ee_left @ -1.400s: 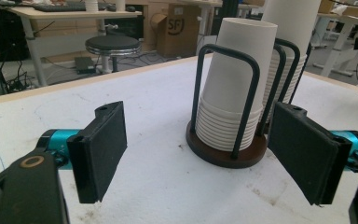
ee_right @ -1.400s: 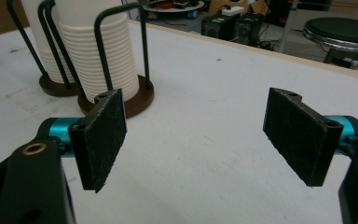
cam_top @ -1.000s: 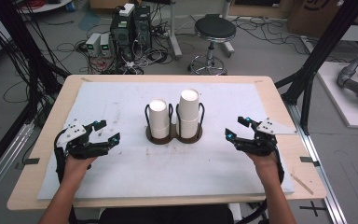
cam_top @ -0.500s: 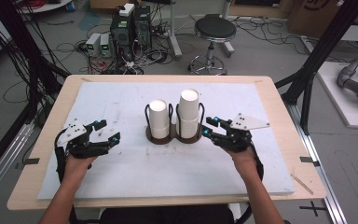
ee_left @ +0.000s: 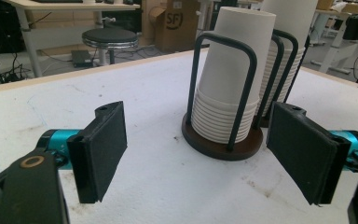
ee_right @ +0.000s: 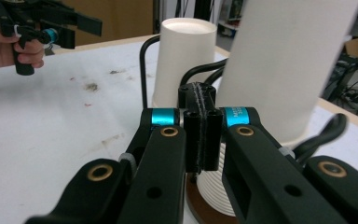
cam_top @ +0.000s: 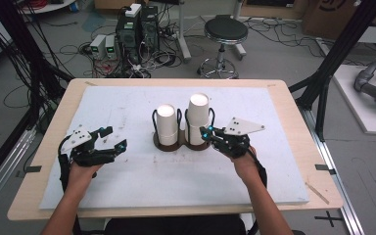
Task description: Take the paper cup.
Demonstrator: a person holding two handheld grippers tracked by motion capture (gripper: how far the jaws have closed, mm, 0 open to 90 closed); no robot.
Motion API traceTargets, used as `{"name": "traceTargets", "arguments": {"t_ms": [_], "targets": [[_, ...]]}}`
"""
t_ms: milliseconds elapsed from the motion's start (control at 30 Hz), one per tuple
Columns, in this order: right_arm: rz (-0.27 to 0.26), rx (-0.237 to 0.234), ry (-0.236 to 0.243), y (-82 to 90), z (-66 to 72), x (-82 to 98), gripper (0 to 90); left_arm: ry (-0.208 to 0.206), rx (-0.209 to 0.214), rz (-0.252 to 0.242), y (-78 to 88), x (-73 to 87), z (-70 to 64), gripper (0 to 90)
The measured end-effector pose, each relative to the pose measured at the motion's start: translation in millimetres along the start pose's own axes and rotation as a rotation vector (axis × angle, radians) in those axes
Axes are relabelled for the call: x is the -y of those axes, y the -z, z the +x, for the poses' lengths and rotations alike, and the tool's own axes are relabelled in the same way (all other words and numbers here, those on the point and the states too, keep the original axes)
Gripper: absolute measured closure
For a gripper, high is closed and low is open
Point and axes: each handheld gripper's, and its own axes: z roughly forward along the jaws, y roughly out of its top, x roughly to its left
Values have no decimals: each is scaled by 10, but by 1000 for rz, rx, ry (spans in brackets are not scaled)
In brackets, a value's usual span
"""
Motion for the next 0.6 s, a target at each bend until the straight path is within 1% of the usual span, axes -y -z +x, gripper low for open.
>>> {"name": "traceTargets", "arguments": {"t_ms": [100, 200, 233, 367, 400, 500, 533, 567, 600], "targets": [[10, -17, 9, -72, 56, -19, 900, 3, 0, 3, 4, 2, -7, 202], [16, 6, 19, -137, 101, -23, 900, 0, 0, 5, 7, 2, -7, 202], [21, 17, 12, -189, 130, -28, 900, 1, -2, 7, 7, 1, -7, 203], [30, 25, 14, -262, 169, -27, 900, 1, 8, 3, -8, -25, 1, 203], [31, 32, 12, -308, 188, -26, 900, -1, 11, 1, -11, -42, 2, 203], [26, 41, 2, -351, 207, -27, 900, -4, 23, -13, -30, -113, 2, 203], [20, 49, -16, -397, 229, -28, 900, -7, 26, -17, -39, -139, 3, 203], [20, 49, -16, -397, 229, -28, 900, -9, 28, -19, -49, -162, 3, 203], [13, 61, -22, -422, 242, -25, 900, -15, 32, -17, -57, -184, 4, 204]]}}
